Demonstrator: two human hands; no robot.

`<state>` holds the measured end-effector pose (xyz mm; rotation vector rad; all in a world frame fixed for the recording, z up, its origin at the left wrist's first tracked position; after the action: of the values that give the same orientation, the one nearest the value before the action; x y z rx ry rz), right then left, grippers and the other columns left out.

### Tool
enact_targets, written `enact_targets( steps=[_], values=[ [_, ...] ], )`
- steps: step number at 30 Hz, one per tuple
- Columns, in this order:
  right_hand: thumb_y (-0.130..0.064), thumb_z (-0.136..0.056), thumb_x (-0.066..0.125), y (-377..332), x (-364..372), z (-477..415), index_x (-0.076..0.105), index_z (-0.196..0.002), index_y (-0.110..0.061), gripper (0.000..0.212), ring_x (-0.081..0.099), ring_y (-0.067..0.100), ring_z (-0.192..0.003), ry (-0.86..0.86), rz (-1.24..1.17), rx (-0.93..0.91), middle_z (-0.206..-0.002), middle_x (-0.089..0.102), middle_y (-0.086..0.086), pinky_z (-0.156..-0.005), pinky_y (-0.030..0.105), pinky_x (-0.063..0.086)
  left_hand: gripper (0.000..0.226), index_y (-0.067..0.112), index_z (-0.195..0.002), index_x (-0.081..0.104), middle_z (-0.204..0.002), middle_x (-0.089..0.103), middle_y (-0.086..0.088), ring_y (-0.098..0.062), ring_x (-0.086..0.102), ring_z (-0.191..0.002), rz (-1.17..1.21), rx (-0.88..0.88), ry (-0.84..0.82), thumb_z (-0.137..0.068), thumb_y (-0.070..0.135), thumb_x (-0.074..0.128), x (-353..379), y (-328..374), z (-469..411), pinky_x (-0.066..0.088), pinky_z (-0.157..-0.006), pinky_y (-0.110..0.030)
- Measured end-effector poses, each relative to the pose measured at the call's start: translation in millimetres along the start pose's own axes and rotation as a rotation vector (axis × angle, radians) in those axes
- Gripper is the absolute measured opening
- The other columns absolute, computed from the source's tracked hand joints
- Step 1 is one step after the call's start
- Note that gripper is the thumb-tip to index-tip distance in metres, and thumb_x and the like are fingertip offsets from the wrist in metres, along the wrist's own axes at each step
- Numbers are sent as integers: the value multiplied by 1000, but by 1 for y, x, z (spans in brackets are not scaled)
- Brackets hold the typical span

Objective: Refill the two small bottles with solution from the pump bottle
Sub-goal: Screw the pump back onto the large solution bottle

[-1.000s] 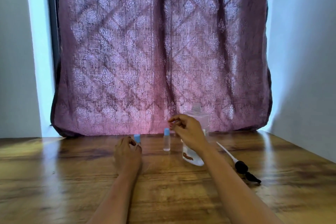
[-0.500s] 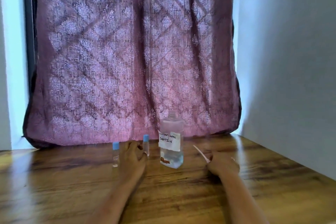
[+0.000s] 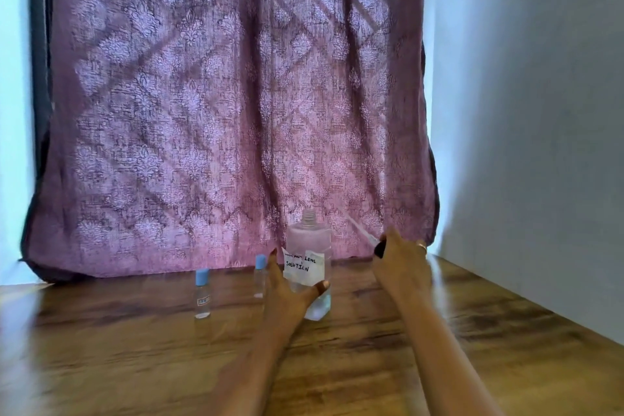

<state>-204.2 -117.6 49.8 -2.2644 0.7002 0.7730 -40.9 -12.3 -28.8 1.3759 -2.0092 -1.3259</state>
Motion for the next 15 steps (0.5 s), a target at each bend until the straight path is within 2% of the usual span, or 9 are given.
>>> enact_targets(
  steps=[2,4,6,8,10,12,15],
  values=[
    [-9,-83,52,-4,-12,-8,49,-120,-20,39,45,33,-114,38,88,-51,-115,59,5,-77,38,47,118,24,-149,6,-151,31,-7,-27,36,-135,-58,-43,17,-63,44,85,8,-7,-3,34,-111,-45],
    [-8,-84,52,-8,-23,-18,48,-124,-27,44,42,27,-120,88,217,-84,-124,52,0,-87,44,43,118,27,-149,5,-152,31,-1,-28,39,-133,-99,-57,-49,-63,53,82,14,-12,-5,37,-108,-51],
    [-8,-83,53,-13,-30,-29,52,-121,-30,44,40,25,-124,117,283,-83,-126,50,-1,-93,51,38,113,28,-148,8,-152,31,0,-28,38,-134,-87,-73,-74,-65,52,80,14,-16,-6,38,-107,-52],
    [-10,-86,52,-18,-40,-40,58,-115,-28,35,43,27,-122,179,319,-95,-122,52,1,-92,52,40,95,22,-145,21,-148,37,-7,-30,40,-132,-59,-73,-46,-71,39,79,12,-17,-9,38,-107,-50],
    [-11,-89,51,-22,-50,-49,65,-108,-22,26,47,30,-116,273,321,-136,-114,56,4,-86,47,44,79,14,-136,34,-137,48,-12,-31,47,-126,-78,-54,-63,-74,34,79,9,-16,-9,41,-104,-49],
    [-11,-88,54,-27,-60,-58,70,-100,-15,20,49,33,-112,350,317,-183,-107,61,8,-82,46,46,75,13,-130,39,-128,53,-7,-28,50,-120,-102,-35,-74,-72,36,80,7,-15,-8,43,-100,-47],
    [-7,-82,63,-36,-74,-66,71,-91,-7,13,51,36,-108,423,316,-239,-99,63,12,-80,48,46,77,13,-128,37,-125,53,-5,-25,51,-119,-97,-43,-60,-69,36,81,6,-13,-5,43,-100,-43]
  ],
)
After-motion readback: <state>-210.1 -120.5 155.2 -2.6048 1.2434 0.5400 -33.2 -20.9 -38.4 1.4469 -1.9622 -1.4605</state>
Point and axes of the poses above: each hand's wrist, its own z-axis away from the middle knuckle, its own x-axis out of the palm, y = z × x, the point moved 2 cm from there along -z, towards the middle knuckle
